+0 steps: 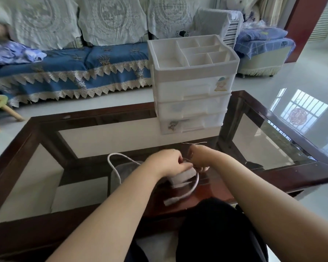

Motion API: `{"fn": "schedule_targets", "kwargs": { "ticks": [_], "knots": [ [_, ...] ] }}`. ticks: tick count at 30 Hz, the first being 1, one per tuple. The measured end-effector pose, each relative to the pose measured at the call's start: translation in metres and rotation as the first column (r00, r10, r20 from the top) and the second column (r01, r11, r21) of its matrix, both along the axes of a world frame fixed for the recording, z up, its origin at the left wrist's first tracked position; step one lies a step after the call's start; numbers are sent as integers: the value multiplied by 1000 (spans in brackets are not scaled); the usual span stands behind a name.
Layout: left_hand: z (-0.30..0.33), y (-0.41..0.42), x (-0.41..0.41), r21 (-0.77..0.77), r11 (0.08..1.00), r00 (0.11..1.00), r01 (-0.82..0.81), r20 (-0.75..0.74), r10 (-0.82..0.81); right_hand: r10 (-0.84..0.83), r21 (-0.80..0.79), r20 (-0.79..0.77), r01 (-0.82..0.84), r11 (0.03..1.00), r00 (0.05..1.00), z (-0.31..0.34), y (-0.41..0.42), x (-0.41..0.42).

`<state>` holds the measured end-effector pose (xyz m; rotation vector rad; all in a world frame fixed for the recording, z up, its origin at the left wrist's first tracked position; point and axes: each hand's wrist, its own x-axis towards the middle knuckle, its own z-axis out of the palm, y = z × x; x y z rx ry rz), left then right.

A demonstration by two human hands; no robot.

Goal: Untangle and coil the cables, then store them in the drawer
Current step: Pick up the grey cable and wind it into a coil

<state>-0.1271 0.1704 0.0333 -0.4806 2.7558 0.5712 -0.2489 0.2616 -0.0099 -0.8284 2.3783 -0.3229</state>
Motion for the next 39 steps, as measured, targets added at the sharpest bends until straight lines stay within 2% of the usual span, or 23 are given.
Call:
{"fn": "schedule_targets", "kwargs": {
  "ticks": [2,4,6,8,9,10,12,14,16,18,21,22,23,24,26,28,30,33,36,37,39],
  "knots": [
    [0,1,13,121,989,991,85,92,-96,-104,-212,263,163,964,959,18,-9,9],
    [0,-2,25,345,937,999,48,0,-51,-160,-379,383,312,871,910,39,-20,18],
    [6,-6,36,552,832,966,-52,-182,182,-214,-490,464,450,747,860,55,-30,25],
    [15,-17,49,660,742,854,-116,-315,414,-198,-518,567,533,669,800,62,-41,35],
    [19,-24,56,742,663,808,-100,-329,490,-179,-522,586,537,663,790,65,-46,42],
    [23,-33,63,835,547,770,-56,-312,556,-159,-538,571,514,669,805,65,-50,50],
    [31,-48,80,961,270,714,61,-231,661,-97,-615,481,415,670,871,64,-55,69],
    [37,-62,95,984,67,667,165,-161,728,13,-694,415,307,651,910,58,-60,85],
    [40,-74,104,963,-46,606,264,-129,785,140,-702,398,202,683,907,46,-66,99],
    [42,-86,111,928,-118,528,352,-93,844,190,-703,398,166,692,897,35,-76,112],
    [43,-109,125,875,-198,386,442,14,922,138,-741,499,339,580,855,30,-94,131],
    [43,-117,130,856,-224,332,466,65,941,97,-750,461,329,574,882,32,-96,135],
    [42,-125,134,838,-243,276,489,115,954,46,-756,352,255,603,935,34,-97,137],
    [42,-132,137,825,-251,230,507,151,962,8,-748,194,142,648,981,37,-96,138],
    [41,-144,142,831,-232,179,505,162,971,29,-700,-41,-49,712,999,43,-91,141],
    [41,-148,144,898,-147,166,415,84,982,142,-648,-115,-183,740,983,49,-85,146],
    [39,-146,144,962,-6,173,272,-43,984,214,-593,-194,-288,752,957,53,-79,153],
    [36,-136,146,969,223,239,110,-243,940,227,-560,-363,-406,722,904,57,-73,158],
    [34,-124,148,866,498,355,-51,-450,819,294,-559,-424,-503,659,857,56,-72,159],
    [33,-119,148,836,545,401,-65,-478,782,308,-577,-428,-519,631,850,55,-72,158],
    [30,-111,145,810,582,496,-67,-479,724,319,-627,-405,-514,585,857,56,-72,156]
  ]
}}
